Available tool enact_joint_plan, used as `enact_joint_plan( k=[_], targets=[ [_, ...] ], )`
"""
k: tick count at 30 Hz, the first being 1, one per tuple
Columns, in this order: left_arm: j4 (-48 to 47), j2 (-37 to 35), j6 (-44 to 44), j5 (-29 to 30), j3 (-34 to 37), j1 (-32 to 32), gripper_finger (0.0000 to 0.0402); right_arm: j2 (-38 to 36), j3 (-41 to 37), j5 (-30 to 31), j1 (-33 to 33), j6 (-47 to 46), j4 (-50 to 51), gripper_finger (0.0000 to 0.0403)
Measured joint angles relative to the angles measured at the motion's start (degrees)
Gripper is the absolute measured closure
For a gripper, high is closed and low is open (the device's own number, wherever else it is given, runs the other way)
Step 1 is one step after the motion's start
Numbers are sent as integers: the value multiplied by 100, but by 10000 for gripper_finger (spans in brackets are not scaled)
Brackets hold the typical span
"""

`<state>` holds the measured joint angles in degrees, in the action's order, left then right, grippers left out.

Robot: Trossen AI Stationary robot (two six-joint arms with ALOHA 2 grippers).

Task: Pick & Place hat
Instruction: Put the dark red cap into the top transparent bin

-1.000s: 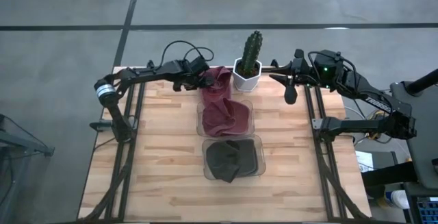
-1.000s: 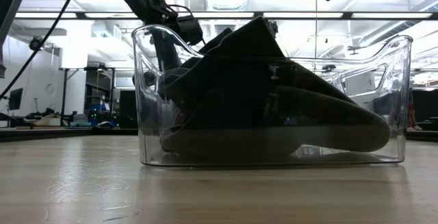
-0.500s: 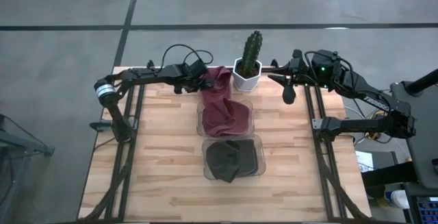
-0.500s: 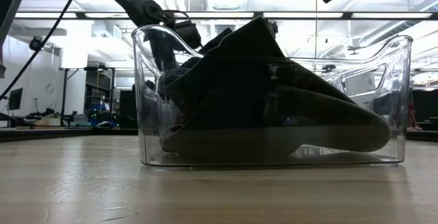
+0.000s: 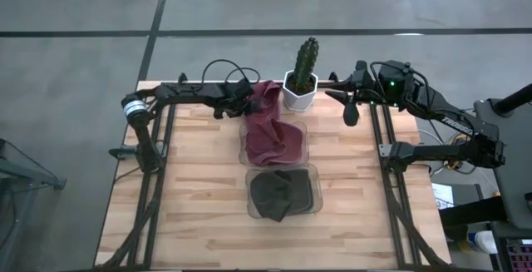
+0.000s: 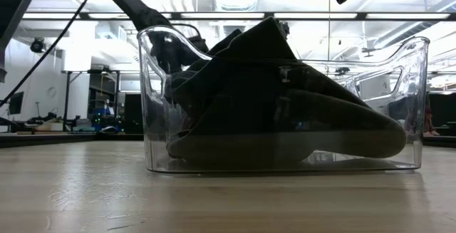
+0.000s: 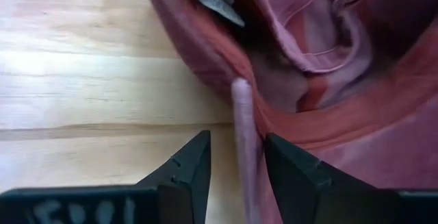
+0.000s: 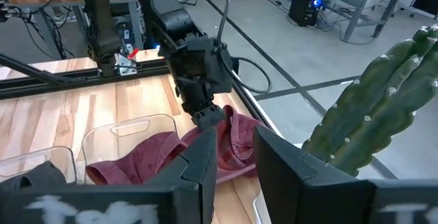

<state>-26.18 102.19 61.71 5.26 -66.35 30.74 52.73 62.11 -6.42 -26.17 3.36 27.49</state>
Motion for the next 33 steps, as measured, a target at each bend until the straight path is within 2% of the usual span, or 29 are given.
enact_joint_plan(
  k=[3,6,11,13,17,21,27,33],
  targets=[
    [29,145,-52,2,-2,0,274,0,0,0,0,-18,2,316],
    [59,232,-169,6,-2,0,292,0,0,-1,2,-91,2,320],
    [148,253,-329,216,-15,9,371,-2,0,0,2,-192,4,326],
    [208,212,-358,350,-17,26,389,-2,0,0,1,-192,4,326],
    [41,51,-420,714,-10,94,393,-2,0,0,1,-192,5,321],
    [-202,-336,-505,1315,-4,118,395,-2,0,-2,2,-192,8,316],
    [-467,-1220,-613,2282,0,129,395,-2,0,0,2,-243,9,324],
    [-526,-2206,-630,2710,0,87,395,-7,0,0,1,-345,4,330]
  ],
)
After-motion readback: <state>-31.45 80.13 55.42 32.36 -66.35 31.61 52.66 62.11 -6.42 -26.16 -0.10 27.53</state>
